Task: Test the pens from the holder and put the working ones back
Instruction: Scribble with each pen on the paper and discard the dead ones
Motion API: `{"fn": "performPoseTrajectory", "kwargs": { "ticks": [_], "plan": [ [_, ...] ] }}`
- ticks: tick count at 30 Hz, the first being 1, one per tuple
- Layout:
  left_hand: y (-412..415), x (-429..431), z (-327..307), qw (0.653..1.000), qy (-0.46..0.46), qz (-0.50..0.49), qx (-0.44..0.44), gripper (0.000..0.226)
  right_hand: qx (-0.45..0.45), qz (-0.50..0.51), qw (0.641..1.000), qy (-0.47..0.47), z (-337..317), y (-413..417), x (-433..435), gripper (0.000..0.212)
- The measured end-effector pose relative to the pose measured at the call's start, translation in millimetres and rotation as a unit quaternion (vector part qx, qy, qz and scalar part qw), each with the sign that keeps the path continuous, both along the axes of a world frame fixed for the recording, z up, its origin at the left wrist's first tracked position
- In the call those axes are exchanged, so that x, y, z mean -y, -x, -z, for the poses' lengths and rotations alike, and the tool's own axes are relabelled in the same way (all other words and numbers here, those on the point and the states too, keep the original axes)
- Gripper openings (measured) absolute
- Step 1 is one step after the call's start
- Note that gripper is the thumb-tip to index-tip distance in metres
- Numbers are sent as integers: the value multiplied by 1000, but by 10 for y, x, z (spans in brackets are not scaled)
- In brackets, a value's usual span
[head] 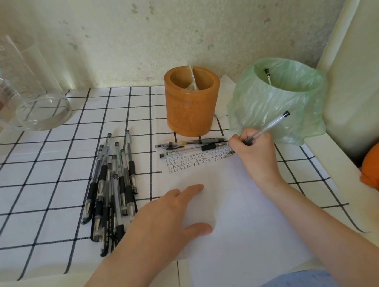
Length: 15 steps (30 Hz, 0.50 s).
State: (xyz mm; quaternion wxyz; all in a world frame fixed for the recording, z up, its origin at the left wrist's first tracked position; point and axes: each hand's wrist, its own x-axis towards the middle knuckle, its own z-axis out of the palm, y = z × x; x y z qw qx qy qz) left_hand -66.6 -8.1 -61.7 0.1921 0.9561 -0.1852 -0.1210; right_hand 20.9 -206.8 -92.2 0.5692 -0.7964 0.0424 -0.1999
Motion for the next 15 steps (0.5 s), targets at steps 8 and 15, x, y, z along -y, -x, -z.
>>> {"fn": "performPoseTrajectory", "kwargs": {
  "ticks": [8, 15],
  "plan": [
    [6, -2, -7, 1000, 5, 0, 7, 69, 6, 0, 1000, 12, 0, -4, 0, 41],
    [38, -2, -28, 1000, 14, -1, 9, 69, -1, 5, 1000, 11, 9, -20, 1, 37]
  ]
}}
